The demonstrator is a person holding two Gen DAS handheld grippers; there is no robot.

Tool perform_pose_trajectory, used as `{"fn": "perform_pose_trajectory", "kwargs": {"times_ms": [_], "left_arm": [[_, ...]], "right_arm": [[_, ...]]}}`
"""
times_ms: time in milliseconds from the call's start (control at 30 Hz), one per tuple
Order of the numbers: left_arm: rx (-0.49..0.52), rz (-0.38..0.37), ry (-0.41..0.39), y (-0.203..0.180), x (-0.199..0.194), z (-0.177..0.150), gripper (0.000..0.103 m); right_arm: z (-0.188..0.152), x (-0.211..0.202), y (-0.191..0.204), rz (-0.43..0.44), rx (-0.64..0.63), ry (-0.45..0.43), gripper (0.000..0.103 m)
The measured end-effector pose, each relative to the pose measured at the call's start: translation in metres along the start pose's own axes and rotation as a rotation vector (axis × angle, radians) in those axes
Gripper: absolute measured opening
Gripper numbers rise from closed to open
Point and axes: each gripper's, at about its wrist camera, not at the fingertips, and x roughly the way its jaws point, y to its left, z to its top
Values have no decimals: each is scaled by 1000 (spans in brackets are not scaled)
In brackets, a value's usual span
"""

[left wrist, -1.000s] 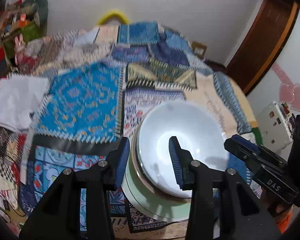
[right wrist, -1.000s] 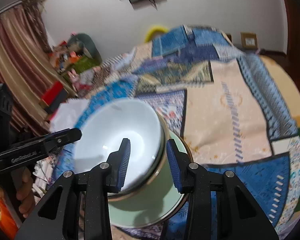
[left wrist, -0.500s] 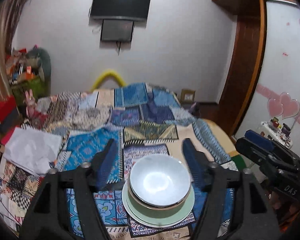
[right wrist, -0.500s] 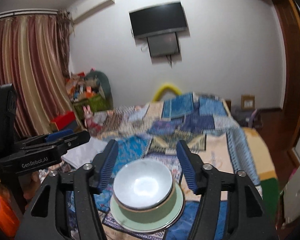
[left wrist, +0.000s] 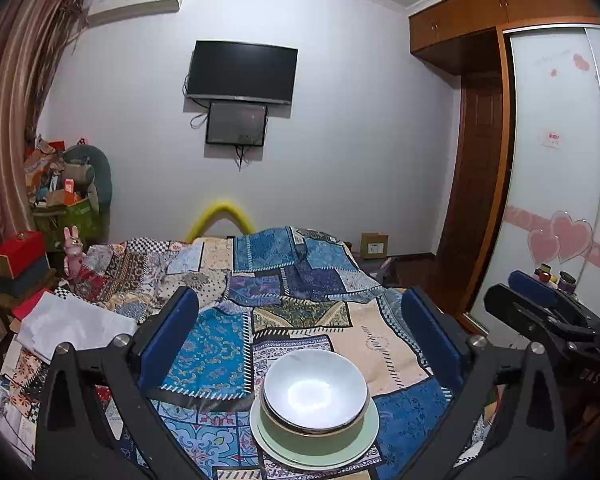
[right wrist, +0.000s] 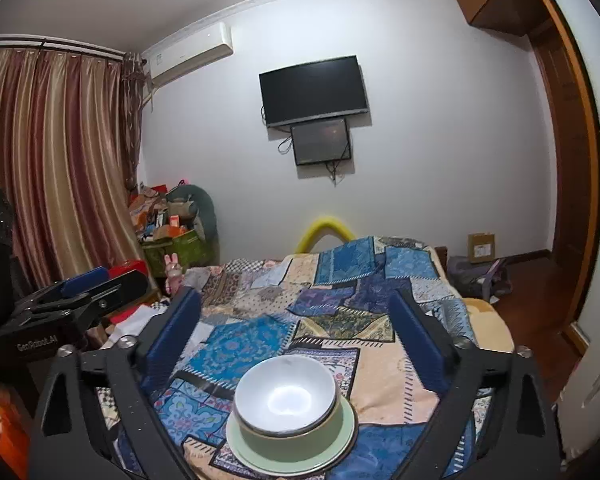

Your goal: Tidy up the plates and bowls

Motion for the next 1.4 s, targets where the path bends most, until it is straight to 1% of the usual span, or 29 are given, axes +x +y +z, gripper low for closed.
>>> {"fn": "perform_pose_trajectory", "kwargs": {"times_ms": [67, 333, 767, 1400], "left_arm": [[2, 5, -5, 0, -2, -1, 103], [2, 15, -6, 1, -2, -6, 103], [5, 15, 9, 0, 3, -11, 103], [17, 21, 12, 2, 7, -14, 103]], "right_arm": [[-1, -2, 0, -8, 6, -17, 103], [-5, -3, 1, -16, 9, -20, 103], [-9, -2, -1, -16, 18, -3, 103], [-5, -1, 0, -12, 22, 11, 103]]}}
